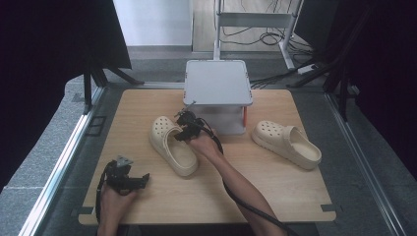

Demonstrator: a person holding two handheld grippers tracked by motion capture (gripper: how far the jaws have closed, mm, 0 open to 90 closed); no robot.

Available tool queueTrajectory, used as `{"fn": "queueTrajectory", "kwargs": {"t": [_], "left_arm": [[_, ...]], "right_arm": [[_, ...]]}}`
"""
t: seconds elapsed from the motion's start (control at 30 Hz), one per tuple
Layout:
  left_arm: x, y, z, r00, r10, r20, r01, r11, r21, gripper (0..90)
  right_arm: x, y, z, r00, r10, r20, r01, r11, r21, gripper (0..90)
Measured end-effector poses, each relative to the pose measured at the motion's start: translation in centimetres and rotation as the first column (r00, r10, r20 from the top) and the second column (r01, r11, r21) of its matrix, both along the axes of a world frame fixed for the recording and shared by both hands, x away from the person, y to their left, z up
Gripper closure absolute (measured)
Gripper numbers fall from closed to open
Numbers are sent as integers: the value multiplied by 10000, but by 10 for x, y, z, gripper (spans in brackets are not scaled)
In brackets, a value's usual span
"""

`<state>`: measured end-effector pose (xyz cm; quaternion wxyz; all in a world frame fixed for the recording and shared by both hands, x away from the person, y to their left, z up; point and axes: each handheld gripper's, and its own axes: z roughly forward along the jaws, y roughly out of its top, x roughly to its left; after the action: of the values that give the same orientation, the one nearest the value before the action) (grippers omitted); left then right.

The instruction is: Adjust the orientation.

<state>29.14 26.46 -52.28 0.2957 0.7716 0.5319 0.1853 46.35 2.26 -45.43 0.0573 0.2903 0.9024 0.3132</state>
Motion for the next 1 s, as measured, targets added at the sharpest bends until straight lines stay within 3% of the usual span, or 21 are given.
{"fn": "queueTrajectory", "kwargs": {"t": [0.07,0.17,0.23,0.5,0.8,1.0], "left_arm": [[0,0,0,10000,0,0,0,10000,1,0],[0,0,0,10000,2,1,-2,10000,-1,0],[0,0,0,10000,7,-4,-7,10000,-16,0],[0,0,0,10000,-2,-2,2,10000,0,0],[0,0,0,10000,-3,-15,3,10000,-16,0],[0,0,0,10000,-11,6,11,10000,1,0]], "right_arm": [[4,1,-3,9997,-45,-255,42,9999,-103,647],[8,-2,-3,9970,-220,-737,236,9995,209,724],[7,-2,-2,9973,-443,-580,446,9990,44,756],[-3,-11,14,9977,-195,-647,189,9998,-108,761],[-27,-39,35,9915,293,-1265,-216,9978,619,760],[-47,-59,46,9909,743,-1123,-655,9946,803,759]]}}
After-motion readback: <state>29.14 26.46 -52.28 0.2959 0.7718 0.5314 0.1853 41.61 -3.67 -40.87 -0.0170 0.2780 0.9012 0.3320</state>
